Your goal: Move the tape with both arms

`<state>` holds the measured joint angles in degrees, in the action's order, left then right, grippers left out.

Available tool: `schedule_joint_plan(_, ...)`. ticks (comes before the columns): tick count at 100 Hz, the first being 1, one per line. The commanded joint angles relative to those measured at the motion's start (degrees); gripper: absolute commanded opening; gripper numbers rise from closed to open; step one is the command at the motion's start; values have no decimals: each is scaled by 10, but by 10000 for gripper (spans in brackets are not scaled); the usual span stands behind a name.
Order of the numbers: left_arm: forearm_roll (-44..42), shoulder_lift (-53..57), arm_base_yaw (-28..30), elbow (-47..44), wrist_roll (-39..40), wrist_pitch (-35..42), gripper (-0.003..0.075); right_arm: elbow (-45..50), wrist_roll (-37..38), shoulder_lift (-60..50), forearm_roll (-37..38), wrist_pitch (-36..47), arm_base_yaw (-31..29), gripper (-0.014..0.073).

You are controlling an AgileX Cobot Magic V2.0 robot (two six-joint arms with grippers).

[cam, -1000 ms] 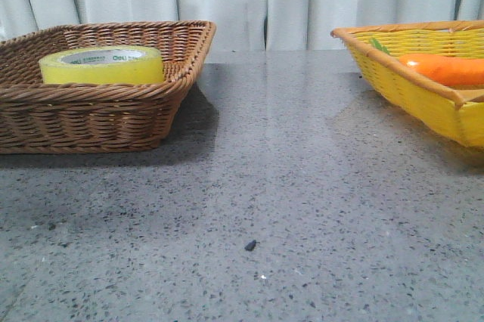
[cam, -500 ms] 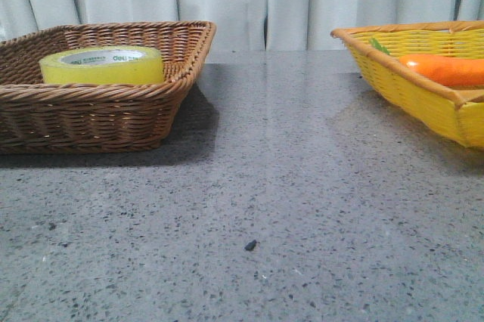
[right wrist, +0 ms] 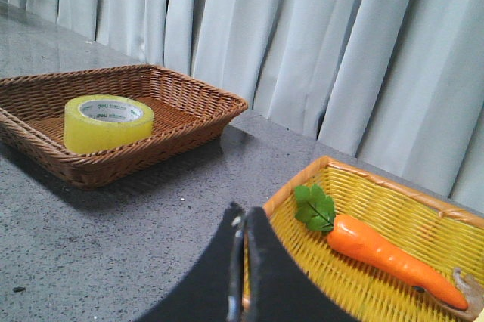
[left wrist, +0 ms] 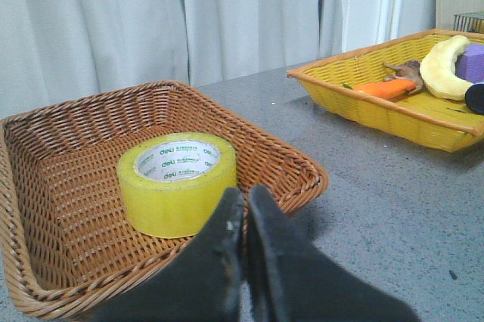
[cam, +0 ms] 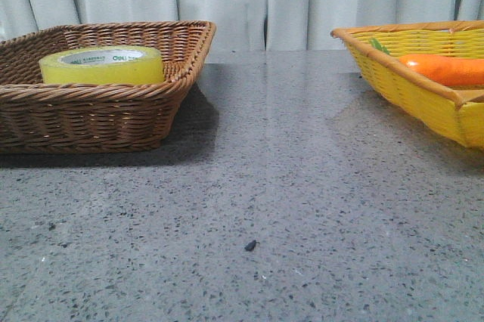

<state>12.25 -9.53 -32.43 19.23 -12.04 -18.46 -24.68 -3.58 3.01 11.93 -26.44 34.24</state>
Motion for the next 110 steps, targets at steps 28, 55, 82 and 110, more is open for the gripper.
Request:
schedule_joint_plan(28,4,-4,8,1,3,56,-21,-14,-3,8,13,44,-2,-74)
schedule_joint_plan(55,-62,45,132,-78,84,141,-20,-14,-3,8,13,44,-2,-74)
schedule_joint_plan(82,-81,111,268,-159,98,140,-20,-14,-3,8,13,44,-2,-74)
schedule_joint_plan(110,-83,117,287,-200,138,33,-20,-14,-3,8,13,44,-13,-74)
